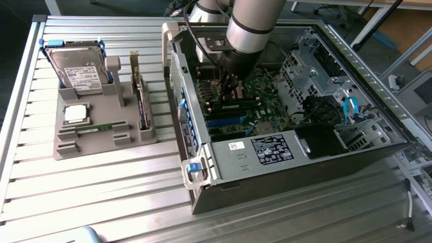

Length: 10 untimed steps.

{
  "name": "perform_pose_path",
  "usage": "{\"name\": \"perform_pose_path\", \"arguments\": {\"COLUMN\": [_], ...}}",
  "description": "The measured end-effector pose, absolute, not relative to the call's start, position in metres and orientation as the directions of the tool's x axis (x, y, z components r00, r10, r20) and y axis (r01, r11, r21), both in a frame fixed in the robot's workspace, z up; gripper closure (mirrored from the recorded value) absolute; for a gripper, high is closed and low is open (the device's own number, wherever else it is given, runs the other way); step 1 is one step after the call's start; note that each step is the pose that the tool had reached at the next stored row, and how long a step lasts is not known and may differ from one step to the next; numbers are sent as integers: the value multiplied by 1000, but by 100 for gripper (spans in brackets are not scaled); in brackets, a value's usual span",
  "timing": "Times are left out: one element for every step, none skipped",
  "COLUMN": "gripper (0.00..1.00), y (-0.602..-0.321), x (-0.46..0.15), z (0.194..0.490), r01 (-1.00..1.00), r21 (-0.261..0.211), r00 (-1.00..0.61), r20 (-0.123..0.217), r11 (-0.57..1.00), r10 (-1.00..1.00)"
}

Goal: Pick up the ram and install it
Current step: 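Press down the ram until it locks into place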

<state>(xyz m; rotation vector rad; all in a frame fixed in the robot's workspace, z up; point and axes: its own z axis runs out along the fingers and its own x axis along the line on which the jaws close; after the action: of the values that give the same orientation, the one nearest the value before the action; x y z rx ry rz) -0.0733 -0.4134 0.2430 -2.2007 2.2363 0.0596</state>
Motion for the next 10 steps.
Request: {"name": "perform_pose_path", "arguments": {"gripper": [89,89,89,89,89,89,89,89,89,89], "y": [-413,-413,-413,-413,-413,-413,-413,-413,-413,-413], "x": [-73,-73,-73,-73,-73,-73,-73,-73,-73,-73], "z": [243,242,241,241,241,241,241,241,241,240], "r01": [-1000,-1000,-1000,-1000,-1000,-1000,-1000,-1000,-1000,-1000], "r21": [25,25,25,25,25,25,25,25,25,24], "r00": [-16,-16,-16,-16,-16,-16,-16,-16,-16,-16], "r20": [-29,-29,-29,-29,-29,-29,-29,-29,-29,-29], "r11": [16,16,16,16,16,16,16,16,16,16], "r10": [-999,-999,-999,-999,-999,-999,-999,-999,-999,-999]}}
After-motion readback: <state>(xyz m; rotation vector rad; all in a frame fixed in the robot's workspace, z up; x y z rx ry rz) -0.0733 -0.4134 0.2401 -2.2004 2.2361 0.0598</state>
